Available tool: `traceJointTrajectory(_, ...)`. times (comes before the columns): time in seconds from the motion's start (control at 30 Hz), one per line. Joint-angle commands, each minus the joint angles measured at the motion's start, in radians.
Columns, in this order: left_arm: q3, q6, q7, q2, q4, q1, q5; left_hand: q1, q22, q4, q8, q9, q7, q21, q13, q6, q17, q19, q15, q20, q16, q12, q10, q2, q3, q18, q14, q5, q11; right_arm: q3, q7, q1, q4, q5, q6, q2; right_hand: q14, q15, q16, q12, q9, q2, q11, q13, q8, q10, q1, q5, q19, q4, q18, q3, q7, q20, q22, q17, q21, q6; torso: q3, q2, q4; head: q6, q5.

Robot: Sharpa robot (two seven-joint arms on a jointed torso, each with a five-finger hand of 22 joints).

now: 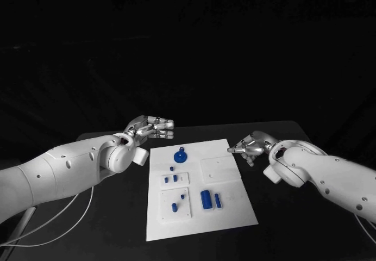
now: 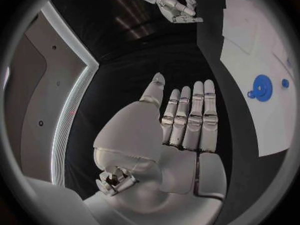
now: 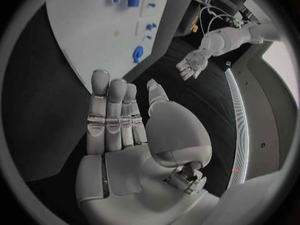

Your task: Assemble the parts on the task board

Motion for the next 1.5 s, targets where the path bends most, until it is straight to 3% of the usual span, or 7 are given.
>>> traceJointTrajectory(0.03, 0.001, -0.051, 0.053, 0.012, -0.026, 0.005, 0.069, 0.002, -0.001, -0.002, 0.003, -0.001, -0.001, 0.002, 0.000, 0.006, -0.001, -0.005, -0.002, -0.006, -0.001, -0.005, 0.009, 0.008, 0.001, -0.015, 0.005, 0.004, -0.002, 0.006, 0.243, 0.017, -0.091, 0.232, -0.056, 0.039, -0.020, 0.011, -0.105, -0.099, -0.002, 0.007, 0.008, -0.134, -0.002, -0.008, 0.016, -0.016, -0.016, -0.032, 0.005, 0.028, 0.005, 0.014, -0.111, -0.073, -0.111, -0.009, -0.0104, -0.031, -0.0148, 0.026, 0.000)
traceJointTrajectory(0.53, 0.002, -0.085, 0.074, 0.109, -0.228, 0.016, 0.165, -0.005, -0.022, 0.010, -0.021, -0.003, -0.011, -0.011, -0.001, -0.072, -0.008, -0.109, -0.001, 0.084, -0.002, -0.007, -0.108, -0.013, 0.006, 0.046, -0.150, 0.001, -0.008, 0.062, 0.520, 0.037, -0.496, 0.547, 0.041, 0.249, -0.281, 0.185, -0.632, -0.602, -0.012, -0.025, 0.139, -0.835, -0.005, -0.162, -0.029, -0.063, -0.420, -0.119, 0.122, 0.292, 0.032, 0.303, -1.106, -0.787, -0.175, -0.154, -0.0111, -0.071, -0.0289, 0.103, 0.016)
traceJointTrajectory(0.67, 0.002, -0.078, 0.078, 0.118, -0.245, 0.016, 0.171, -0.005, -0.024, 0.010, -0.020, -0.002, -0.010, 0.000, -0.001, -0.057, -0.008, -0.123, 0.002, 0.118, -0.002, -0.007, -0.104, -0.014, 0.012, 0.093, -0.149, 0.002, -0.007, 0.064, 0.531, 0.037, -0.503, 0.560, 0.050, 0.252, -0.279, 0.190, -0.632, -0.602, -0.012, -0.022, 0.145, -0.835, -0.004, -0.160, -0.028, -0.062, -0.420, -0.114, 0.117, 0.288, 0.039, 0.297, -1.106, -0.787, -0.175, -0.156, -0.0086, -0.071, -0.0268, 0.105, 0.022)
traceJointTrajectory(0.7, 0.001, -0.073, 0.050, 0.113, -0.238, 0.014, 0.134, -0.413, -0.105, 0.105, -0.090, -0.064, -0.134, -0.094, -0.059, -1.022, -0.069, -1.063, -0.121, -0.112, -0.062, -0.066, -1.101, -0.087, 0.099, -0.077, -0.447, -0.123, -0.131, 0.063, 0.458, 0.036, -0.501, 0.492, 0.006, 0.250, -0.606, 0.067, -0.693, -0.661, -0.071, -0.041, 0.007, -0.893, -0.064, -0.475, -0.386, -0.363, -0.725, 0.009, -0.085, 0.147, -0.084, 0.085, -1.172, -0.846, -0.246, -1.117, -0.0117, -0.068, -0.0265, 0.101, 0.017)
traceJointTrajectory(0.87, 0.006, -0.104, 0.056, 0.104, -0.203, 0.007, 0.132, -0.577, -0.105, 0.105, -0.090, -0.064, -0.134, -0.094, -0.059, -1.022, -0.069, -1.063, -0.121, -0.112, -0.062, -0.066, -1.101, -0.087, 0.099, -0.077, -1.151, -0.123, -0.131, 0.049, 0.474, 0.038, -0.466, 0.517, -0.022, 0.237, -1.375, 0.067, -0.693, -0.661, -0.071, -0.041, 0.007, -0.893, -0.064, -1.209, -1.231, -0.363, -1.433, 0.009, -0.085, 0.147, -0.084, 0.085, -1.172, -0.846, -0.246, -1.117, -0.0197, -0.071, -0.0089, 0.101, 0.004)
traceJointTrajectory(0.97, 0.012, -0.153, 0.065, 0.090, -0.149, -0.005, 0.130, -1.361, -0.105, 0.105, -0.090, -0.064, -0.134, -0.094, -0.059, -1.022, -0.069, -1.063, -0.121, -0.112, -0.062, -0.066, -1.101, -0.087, 0.099, -0.077, -1.151, -0.123, -0.131, 0.027, 0.497, 0.040, -0.412, 0.556, -0.064, 0.217, -1.375, 0.067, -0.693, -0.661, -0.071, -0.041, 0.007, -0.893, -0.064, -1.209, -1.231, -0.363, -1.433, 0.009, -0.085, 0.147, -0.084, 0.085, -1.172, -0.846, -0.246, -1.117, -0.0320, -0.075, 0.0179, 0.101, -0.016)
traceJointTrajectory(1.5, 0.066, -0.571, 0.145, -0.034, 0.309, -0.102, 0.112, -1.361, -0.105, 0.105, -0.090, -0.064, -0.134, -0.094, -0.059, -1.022, -0.069, -1.063, -0.121, -0.112, -0.062, -0.066, -1.101, -0.087, 0.099, -0.077, -1.151, -0.123, -0.131, -0.167, 0.707, 0.058, 0.071, 0.900, -0.442, 0.038, -1.375, 0.067, -0.693, -0.661, -0.071, -0.041, 0.007, -0.893, -0.064, -1.209, -1.231, -0.363, -1.433, 0.009, -0.085, 0.147, -0.084, 0.085, -1.172, -0.846, -0.246, -1.117, -0.0523, -0.082, 0.0620, 0.101, -0.048)
